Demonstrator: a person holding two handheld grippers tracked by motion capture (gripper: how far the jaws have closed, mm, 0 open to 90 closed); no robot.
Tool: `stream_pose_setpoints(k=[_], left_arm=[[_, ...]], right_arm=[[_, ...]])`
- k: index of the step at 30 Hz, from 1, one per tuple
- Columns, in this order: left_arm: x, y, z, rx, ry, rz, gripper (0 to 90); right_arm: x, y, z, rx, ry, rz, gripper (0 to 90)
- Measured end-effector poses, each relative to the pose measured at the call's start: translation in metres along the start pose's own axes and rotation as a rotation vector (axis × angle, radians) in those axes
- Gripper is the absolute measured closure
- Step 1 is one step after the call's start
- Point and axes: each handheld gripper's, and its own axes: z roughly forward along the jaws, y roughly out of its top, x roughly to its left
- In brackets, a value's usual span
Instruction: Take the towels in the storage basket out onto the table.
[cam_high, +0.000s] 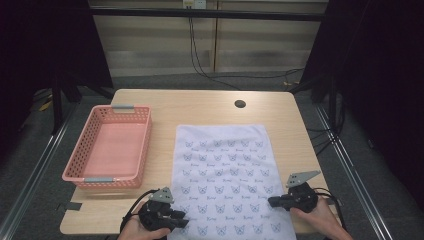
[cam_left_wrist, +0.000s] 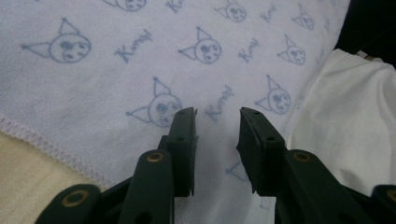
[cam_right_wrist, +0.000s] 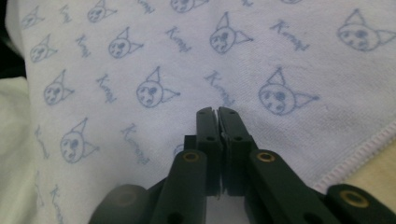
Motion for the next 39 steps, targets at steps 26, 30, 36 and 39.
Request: stream_pose_setpoints(k=[26,30,36,39], left_arm=[[0.059,0.06,0.011,-0.149,0.227,-0.047,56.0],[0.065,0.058,0.019,-0.096,0.284,-0.042,56.1],[0.065,0.053,0.023,-0.095,0.289,-0.044,54.0],[0.063,0.053,0.025,-0.089,0.266,-0.023,73.7]], right_arm=[[-0.058,0.041,0.021,-0.114,-0.239,0.073,52.3],[-0.064,0.044,0.023,-0.115,-0.253,0.073,53.3],[-0.057,0.043,0.024,-0.09,-0.313,0.046,63.3],[-0.052,0.039,0.019,-0.074,-0.336,0.041,85.1]])
